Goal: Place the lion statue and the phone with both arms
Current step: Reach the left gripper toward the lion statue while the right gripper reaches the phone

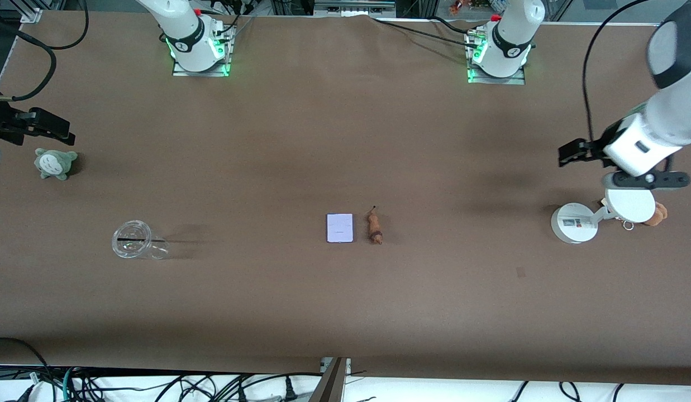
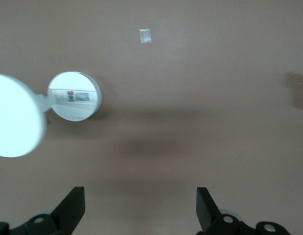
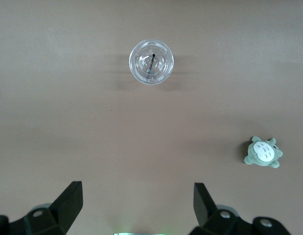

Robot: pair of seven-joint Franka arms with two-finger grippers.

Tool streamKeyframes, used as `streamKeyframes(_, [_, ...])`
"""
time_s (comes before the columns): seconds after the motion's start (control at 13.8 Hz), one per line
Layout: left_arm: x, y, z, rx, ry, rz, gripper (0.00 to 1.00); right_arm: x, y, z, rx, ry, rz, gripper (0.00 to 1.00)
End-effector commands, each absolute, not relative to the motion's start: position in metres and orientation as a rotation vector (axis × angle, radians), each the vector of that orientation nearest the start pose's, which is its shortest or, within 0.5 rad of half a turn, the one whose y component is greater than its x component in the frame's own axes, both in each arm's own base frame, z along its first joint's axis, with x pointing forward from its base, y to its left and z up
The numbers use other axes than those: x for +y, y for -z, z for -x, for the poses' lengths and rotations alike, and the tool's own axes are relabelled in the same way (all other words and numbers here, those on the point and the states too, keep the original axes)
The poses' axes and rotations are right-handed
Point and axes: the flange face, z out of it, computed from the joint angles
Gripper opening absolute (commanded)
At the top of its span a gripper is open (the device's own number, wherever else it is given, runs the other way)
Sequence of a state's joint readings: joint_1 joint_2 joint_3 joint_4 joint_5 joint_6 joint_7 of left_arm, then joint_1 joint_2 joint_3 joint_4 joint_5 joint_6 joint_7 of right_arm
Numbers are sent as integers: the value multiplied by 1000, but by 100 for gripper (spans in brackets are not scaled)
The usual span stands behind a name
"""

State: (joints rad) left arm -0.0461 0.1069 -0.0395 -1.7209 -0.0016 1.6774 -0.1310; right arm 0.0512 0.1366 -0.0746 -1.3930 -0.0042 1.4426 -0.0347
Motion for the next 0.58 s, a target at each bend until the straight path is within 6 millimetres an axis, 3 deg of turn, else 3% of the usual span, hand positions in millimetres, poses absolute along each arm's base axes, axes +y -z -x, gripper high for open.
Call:
streamKeyframes(0.0, [-117, -479, -609, -162, -266, 3122, 100, -10, -621, -579, -21, -136, 3156, 100])
streamKeyframes(0.22, [-191, -444, -645, -297, -293, 3136, 100, -10, -619, -581, -35, -136, 3156, 100])
streamKeyframes(0.43, [-271, -397, -662, -442, -202, 3168, 100, -10, -607, -587, -31, -167, 3155, 100])
streamKeyframes(0.51, [-295, -382, -664, -507, -134, 3186, 100, -10, -595, -593, -26, -197, 3161, 100])
